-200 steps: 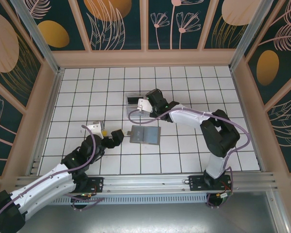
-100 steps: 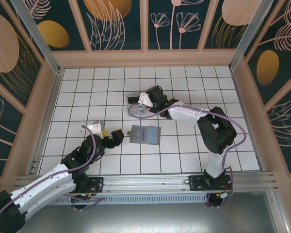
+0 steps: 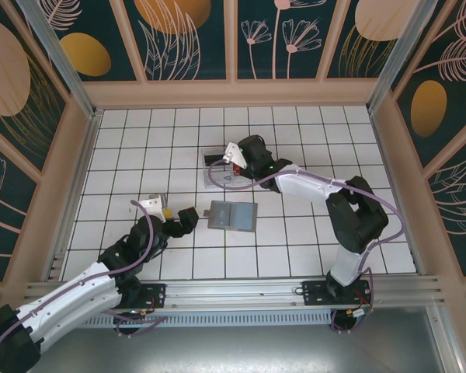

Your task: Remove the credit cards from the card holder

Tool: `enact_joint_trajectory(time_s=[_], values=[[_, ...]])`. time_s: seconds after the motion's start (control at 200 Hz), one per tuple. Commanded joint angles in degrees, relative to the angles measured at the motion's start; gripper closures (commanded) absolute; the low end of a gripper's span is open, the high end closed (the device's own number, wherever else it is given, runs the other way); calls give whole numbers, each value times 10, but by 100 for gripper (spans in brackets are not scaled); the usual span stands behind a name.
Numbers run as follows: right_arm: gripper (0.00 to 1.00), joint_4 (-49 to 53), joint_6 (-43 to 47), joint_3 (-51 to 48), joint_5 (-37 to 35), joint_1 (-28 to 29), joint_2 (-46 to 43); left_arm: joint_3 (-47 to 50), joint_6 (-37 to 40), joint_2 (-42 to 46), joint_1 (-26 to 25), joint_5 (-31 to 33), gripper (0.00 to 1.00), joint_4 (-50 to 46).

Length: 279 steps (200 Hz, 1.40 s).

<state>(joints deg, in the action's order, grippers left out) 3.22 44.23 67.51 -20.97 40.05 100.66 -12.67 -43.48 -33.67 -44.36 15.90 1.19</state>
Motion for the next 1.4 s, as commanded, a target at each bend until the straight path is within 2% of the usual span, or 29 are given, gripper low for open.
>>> enact_joint_trajectory(time_s=[0.0, 0.12, 0.3, 0.49, 0.621, 0.761, 0.951, 1.101, 1.391], values=[[57, -2, -93, -9, 8, -5, -53, -7, 5, -5, 2, 3, 1, -7], [59, -9, -219, -25, 34, -10, -104, -14, 5, -29, 2, -9, 2, 3], [62, -27, -436, -98, 126, -21, -193, -29, 2, -77, 2, -38, 3, 35], [64, -65, -594, -209, 177, -21, -267, -60, -5, -143, 2, -72, 10, 55], [67, -110, -680, -295, 222, -20, -307, -80, -15, -191, 2, -98, 21, 75], [66, -166, -729, -374, 266, -16, -329, -96, -31, -248, 2, -128, 32, 107], [70, -216, -775, -445, 260, -1, -326, -117, -48, -319, 1, -156, 46, 139], [75, -229, -789, -455, 260, 12, -286, -133, -52, -354, -8, -159, 51, 149], [79, -234, -795, -436, 249, 38, -211, -159, -47, -417, -29, -154, 53, 138]])
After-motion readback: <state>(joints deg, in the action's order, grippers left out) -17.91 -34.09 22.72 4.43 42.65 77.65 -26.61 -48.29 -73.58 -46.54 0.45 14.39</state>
